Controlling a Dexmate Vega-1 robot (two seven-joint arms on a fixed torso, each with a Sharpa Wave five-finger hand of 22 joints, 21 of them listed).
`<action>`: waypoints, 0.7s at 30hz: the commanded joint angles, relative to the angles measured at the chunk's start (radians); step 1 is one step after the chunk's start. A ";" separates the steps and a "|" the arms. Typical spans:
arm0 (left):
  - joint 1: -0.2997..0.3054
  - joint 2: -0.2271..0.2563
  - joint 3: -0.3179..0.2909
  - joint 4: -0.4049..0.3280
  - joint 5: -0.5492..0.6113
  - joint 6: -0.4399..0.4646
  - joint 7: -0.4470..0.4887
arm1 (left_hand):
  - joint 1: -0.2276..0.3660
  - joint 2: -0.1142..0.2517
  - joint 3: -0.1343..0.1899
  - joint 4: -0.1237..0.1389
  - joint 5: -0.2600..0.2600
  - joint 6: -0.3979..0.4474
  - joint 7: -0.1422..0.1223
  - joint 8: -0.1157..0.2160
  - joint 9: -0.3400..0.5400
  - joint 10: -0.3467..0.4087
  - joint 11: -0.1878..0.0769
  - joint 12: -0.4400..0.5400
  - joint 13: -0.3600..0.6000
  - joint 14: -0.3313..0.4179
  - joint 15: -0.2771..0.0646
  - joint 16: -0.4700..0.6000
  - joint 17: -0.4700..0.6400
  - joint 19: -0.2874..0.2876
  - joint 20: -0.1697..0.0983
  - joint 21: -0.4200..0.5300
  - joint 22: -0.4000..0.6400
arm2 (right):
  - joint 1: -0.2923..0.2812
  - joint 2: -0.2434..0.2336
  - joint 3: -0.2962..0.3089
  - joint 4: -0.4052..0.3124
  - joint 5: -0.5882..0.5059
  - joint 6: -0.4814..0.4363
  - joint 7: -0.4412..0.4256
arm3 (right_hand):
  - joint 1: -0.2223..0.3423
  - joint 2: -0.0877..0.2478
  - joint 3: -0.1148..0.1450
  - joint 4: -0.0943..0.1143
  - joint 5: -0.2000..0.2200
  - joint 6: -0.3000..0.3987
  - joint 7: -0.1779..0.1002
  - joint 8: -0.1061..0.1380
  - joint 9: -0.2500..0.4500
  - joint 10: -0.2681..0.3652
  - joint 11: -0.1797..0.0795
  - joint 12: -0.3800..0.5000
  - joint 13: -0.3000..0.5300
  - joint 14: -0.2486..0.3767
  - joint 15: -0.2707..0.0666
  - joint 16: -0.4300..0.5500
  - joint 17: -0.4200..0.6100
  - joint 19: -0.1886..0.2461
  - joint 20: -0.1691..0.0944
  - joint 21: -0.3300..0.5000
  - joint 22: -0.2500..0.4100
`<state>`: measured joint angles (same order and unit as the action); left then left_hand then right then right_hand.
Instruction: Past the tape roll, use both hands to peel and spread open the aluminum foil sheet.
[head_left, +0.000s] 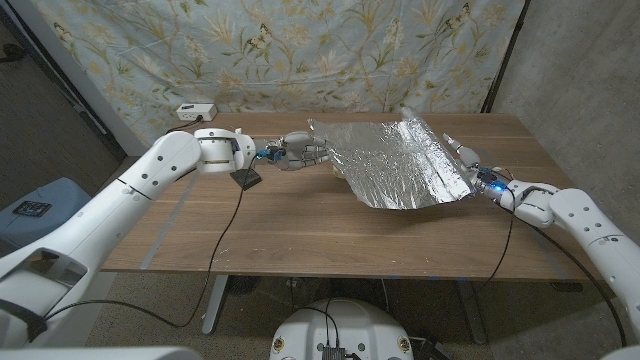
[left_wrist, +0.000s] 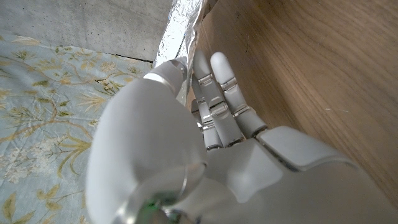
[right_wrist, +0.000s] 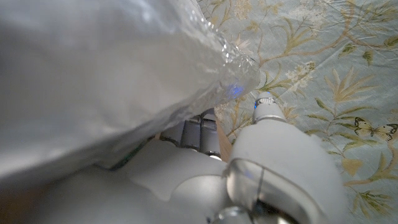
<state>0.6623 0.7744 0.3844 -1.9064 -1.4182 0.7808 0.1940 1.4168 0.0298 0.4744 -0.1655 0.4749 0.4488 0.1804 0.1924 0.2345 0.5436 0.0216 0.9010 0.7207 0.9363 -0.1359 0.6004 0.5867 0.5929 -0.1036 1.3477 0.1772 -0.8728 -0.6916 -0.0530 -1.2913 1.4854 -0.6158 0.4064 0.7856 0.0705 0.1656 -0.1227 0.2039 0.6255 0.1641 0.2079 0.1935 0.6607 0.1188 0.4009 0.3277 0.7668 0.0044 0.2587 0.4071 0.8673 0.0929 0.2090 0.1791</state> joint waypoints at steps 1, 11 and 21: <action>0.000 0.016 0.000 -0.011 -0.002 -0.002 -0.011 | 0.003 -0.010 0.008 0.000 0.003 0.023 0.024 -0.002 0.002 0.083 -0.072 -0.004 0.003 0.050 -0.044 0.004 0.002 0.004 -0.002 0.001 -0.001 | 0.014 0.005 0.002 0.023 -0.010 0.005 0.008 | -0.001 0.008 0.005 -0.008 0.000 0.011 -0.002 0.006 0.002 0.009 -0.001 -0.006 0.004 0.004 -0.005 0.008 0.002 0.005 -0.004 -0.003 0.002; -0.008 0.028 0.001 -0.019 0.003 0.005 -0.019 | 0.004 -0.011 0.008 -0.001 0.003 0.023 0.023 -0.002 0.003 0.084 -0.070 -0.005 0.004 0.050 -0.044 0.006 0.005 0.004 -0.002 0.002 -0.001 | 0.014 0.014 0.011 0.038 -0.014 0.019 0.013 | -0.002 0.008 0.004 -0.007 0.000 0.015 -0.003 0.007 0.002 0.013 -0.005 -0.008 0.006 0.004 -0.006 0.009 0.003 0.004 -0.004 -0.003 0.002; -0.015 0.043 -0.001 -0.035 0.002 0.016 -0.016 | 0.005 -0.012 0.008 -0.002 0.003 0.023 0.024 -0.002 0.003 0.086 -0.071 -0.007 0.002 0.050 -0.044 0.006 0.005 0.006 -0.003 0.002 -0.001 | 0.014 0.029 0.016 0.053 -0.019 0.036 0.026 | -0.003 0.009 0.003 -0.008 0.000 0.024 -0.009 0.010 0.003 0.023 -0.014 -0.009 0.008 0.003 -0.018 0.011 0.007 0.000 -0.008 -0.004 0.002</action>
<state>0.6558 0.8032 0.3840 -1.9270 -1.4179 0.7844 0.1763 1.4209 0.0257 0.4741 -0.1653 0.4713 0.4579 0.1822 0.1925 0.2345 0.5527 0.0198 0.8962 0.7204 0.9508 -0.1502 0.6001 0.5864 0.5930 -0.1036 1.3477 0.1772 -0.8604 -0.6764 -0.0437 -1.2550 1.4721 -0.5967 0.4206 0.7828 0.0732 0.1699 -0.1269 0.2039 0.6373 0.1554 0.2121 0.1934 0.6725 0.1070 0.3931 0.3336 0.7674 -0.0002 0.2627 0.4107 0.8674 0.0929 0.2090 0.1790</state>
